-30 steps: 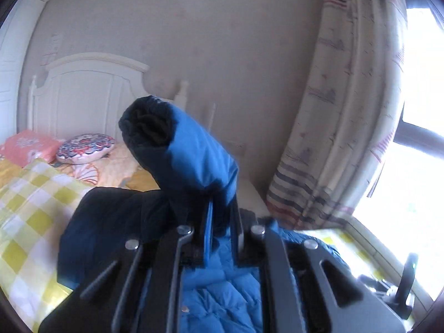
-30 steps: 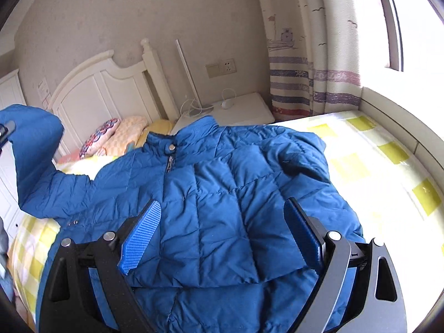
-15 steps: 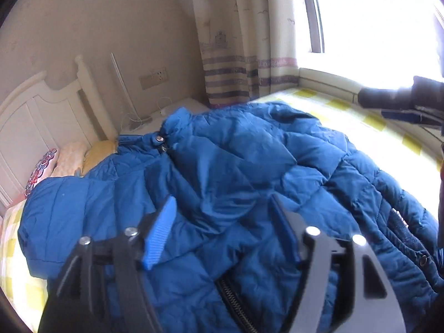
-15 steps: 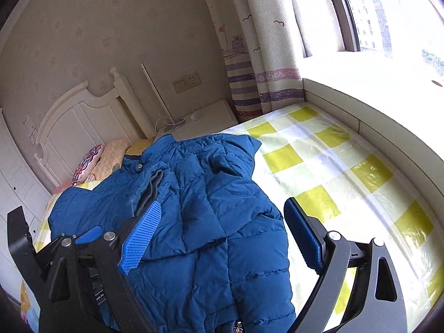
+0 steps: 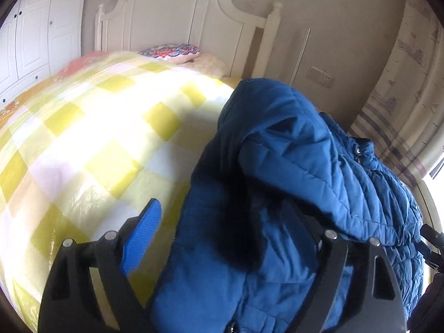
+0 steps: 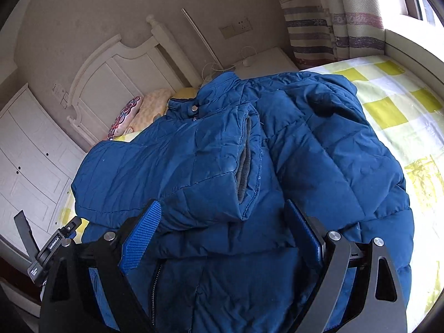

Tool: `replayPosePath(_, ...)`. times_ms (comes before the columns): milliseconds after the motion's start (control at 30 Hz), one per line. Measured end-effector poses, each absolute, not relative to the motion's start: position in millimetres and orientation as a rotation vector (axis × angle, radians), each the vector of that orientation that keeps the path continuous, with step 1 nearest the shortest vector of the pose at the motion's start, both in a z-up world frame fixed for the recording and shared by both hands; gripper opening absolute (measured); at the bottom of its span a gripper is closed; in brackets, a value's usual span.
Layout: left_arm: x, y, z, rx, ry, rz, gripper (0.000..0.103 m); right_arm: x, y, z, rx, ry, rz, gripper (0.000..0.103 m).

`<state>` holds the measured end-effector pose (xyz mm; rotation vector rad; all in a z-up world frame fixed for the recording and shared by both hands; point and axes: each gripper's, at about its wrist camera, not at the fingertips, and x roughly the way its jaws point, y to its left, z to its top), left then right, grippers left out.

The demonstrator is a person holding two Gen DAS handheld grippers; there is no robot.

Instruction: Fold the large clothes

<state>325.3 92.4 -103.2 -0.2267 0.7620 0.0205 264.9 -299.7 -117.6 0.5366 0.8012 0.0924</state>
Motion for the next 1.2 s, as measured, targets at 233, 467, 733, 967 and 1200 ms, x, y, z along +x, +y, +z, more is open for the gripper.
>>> replayPosePath(233,342,90,-121,-0.196,0.853,0.029,0.087,270,-295,-107,0.538,0.752,0.117,0.036)
replayPosePath(467,344,98,-128,-0.244,0.874,0.025,0.089,233,-326,-68,0.482,0.589,0.043,0.025)
replayPosePath(733,346,104,-131,-0.284,0.892,0.018,0.09,229,-362,-108,0.515,0.677,-0.044,0.025)
replayPosePath(967,346,113,-134,-0.321,0.891,0.015,0.091,226,-359,-112,0.501,0.663,-0.09,0.024)
replayPosePath(1200,338,117,-126,-0.311,0.841,0.051,0.09,224,-369,-107,0.49,0.661,-0.214,0.048)
